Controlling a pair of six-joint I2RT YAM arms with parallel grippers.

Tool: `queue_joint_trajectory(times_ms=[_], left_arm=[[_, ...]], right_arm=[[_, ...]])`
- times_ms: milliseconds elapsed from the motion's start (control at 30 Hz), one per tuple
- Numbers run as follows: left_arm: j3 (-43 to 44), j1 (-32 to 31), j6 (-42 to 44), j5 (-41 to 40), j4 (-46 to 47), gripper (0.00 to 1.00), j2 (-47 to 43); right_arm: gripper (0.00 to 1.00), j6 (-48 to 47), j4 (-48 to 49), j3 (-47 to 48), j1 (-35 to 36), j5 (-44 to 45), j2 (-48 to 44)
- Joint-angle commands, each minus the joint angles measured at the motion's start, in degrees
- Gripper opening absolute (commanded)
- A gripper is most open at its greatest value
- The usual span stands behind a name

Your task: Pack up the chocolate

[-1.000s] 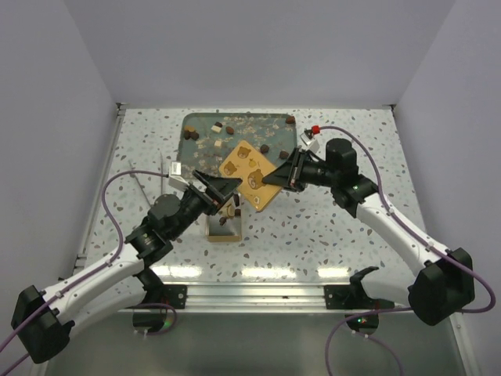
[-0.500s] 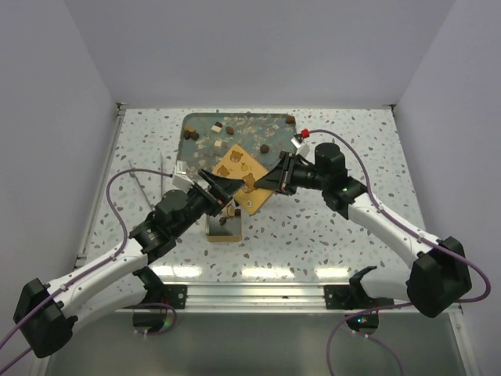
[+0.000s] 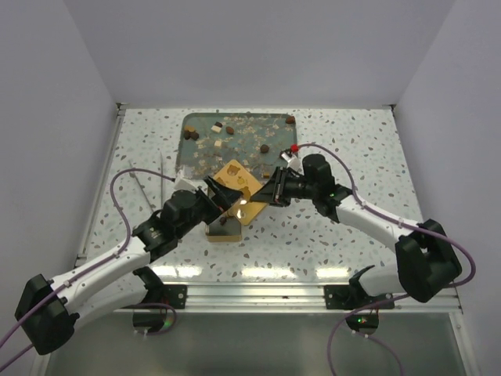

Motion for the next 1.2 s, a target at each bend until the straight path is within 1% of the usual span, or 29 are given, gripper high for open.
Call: queue_joint_trajectory(times_ms=[0,200,500,667,833,900,933,1067,1167], left_arm=[[1.16,0.38,3.64,-0.28,7.44,1.0,0.77],[2.21,0.38,8.04,2.27,9.37,1.0,5.79],[6.69,0.47,13.76,0.42,6.21,1.0,10.71],[8.8,0.47,15.6,0.6,4.63,1.0,11.77],[10.21,0.64,17.89,-2.64,0.86,1.0,9.14],[10.56,0.99,18.07,-3.88,-0.12,1.0,7.29],[10.56,1.17,18.16,-5.54,-3.25,1.0,6.59],[10.21,1.69,18.42,-7.75,-5.92,1.0,3.34],[10.13,2.05,18.07,-9.68,-9.25,1.0,2.02]], right_arm=[[0.11,-3.68,-1.53,-2.93,1.32,-0.4,3.92],[0.11,-4.38,1.11,-4.52,2.29,-0.05,7.89],[0.11,-5.79,3.39,-5.92,2.55,0.92,13.07],[0.11,-6.23,3.31,-7.24,2.55,1.97,13.61],[0.13,-7.11,3.31,-7.95,2.56,2.24,14.48],[0.13,-6.76,5.41,-8.47,2.56,0.83,14.31],[0.13,-6.58,5.85,-8.65,2.64,0.57,13.79],[0.12,-7.28,5.42,-8.04,2.55,0.3,10.01],[0.11,-6.14,5.85,-7.77,2.55,-0.05,6.94]])
